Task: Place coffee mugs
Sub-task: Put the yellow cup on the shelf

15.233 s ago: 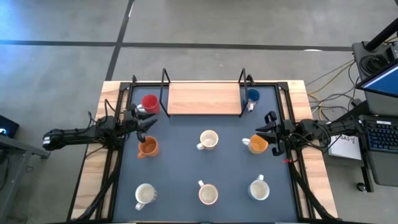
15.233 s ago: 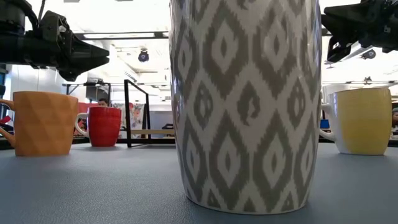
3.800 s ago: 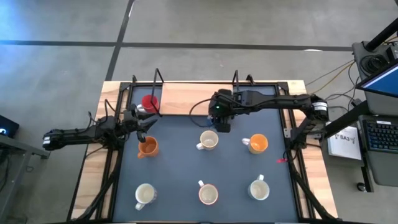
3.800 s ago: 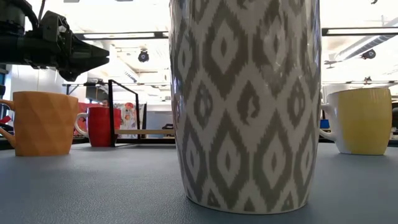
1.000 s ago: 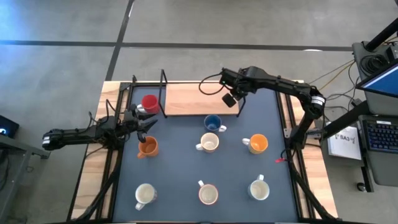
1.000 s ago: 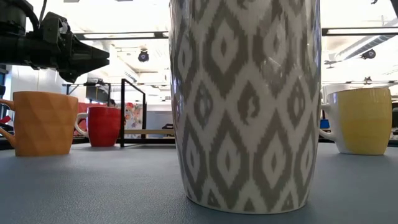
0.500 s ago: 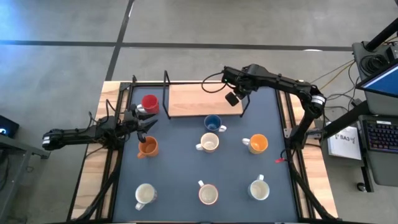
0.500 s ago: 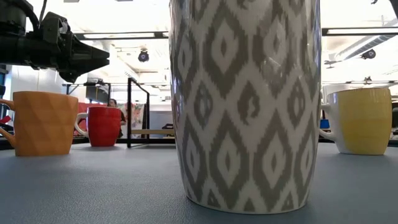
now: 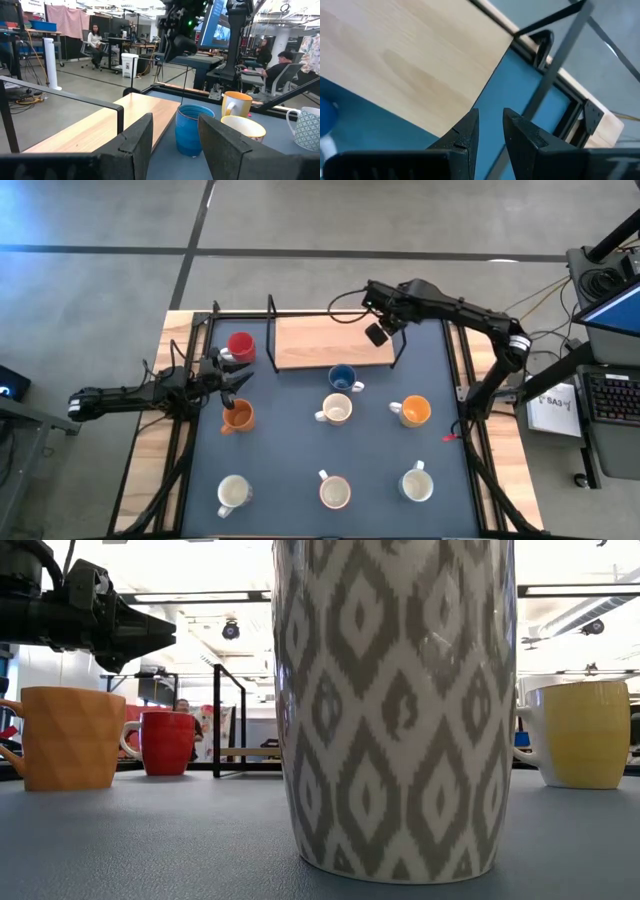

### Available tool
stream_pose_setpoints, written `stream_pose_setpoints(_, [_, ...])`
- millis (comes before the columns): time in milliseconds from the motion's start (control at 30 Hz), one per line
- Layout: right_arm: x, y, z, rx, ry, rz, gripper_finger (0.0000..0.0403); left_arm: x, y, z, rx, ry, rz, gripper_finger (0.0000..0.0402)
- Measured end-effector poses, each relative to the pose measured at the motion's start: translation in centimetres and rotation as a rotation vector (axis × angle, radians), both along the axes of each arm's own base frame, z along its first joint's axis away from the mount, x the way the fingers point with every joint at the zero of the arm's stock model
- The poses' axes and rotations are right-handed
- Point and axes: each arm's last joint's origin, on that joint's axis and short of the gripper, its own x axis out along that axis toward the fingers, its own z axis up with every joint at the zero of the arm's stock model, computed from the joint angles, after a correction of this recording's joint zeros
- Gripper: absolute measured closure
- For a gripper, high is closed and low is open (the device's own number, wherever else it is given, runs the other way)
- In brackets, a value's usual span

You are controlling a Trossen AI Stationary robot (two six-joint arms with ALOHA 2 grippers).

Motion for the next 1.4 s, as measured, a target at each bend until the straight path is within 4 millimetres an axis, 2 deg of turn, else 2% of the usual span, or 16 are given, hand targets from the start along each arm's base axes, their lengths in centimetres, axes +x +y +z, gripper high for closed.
stream_pose_setpoints(100, [-0.4,0.9,0.8,-0.005,-0.031,0.008,0.0326,0.0,0.0,0.0,0.0,0.0,0.0,0.026])
stream_pose_setpoints(233, [-0.4,3.3,1.3,0.079,-0.097,0.075,0.0326,0.0,0.0,0.0,0.0,0.0,0.0,0.026])
stream_pose_setpoints(400, [0.1,7.6,1.6,0.159,-0.084,0.196,0.0326,0.0,0.0,0.0,0.0,0.0,0.0,0.026])
stream_pose_setpoints(633, [-0.7,14.3,1.2,0.22,0.167,0.498,0.0326,0.0,0.0,0.0,0.0,0.0,0.0,0.026])
stream_pose_setpoints(833, [-0.7,19.3,0.3,0.3,0.149,0.662,0.0325,0.0,0.0,0.0,0.0,0.0,0.001,0.026])
stream_pose_setpoints(967, [-0.9,20.9,-1.0,0.308,0.197,0.651,0.0311,0.0,0.0,0.0,0.0,0.0,0.0,0.026])
stream_pose_setpoints(1233, [-1.9,22.7,-4.6,0.368,0.29,0.631,0.0265,0.0,0.0,0.0,0.0,0.001,0.001,0.026])
stream_pose_setpoints(1400, [-2.6,23.7,-6.6,0.392,0.332,0.659,0.0253,0.0,0.0,0.0,0.0,0.0,0.0,0.026])
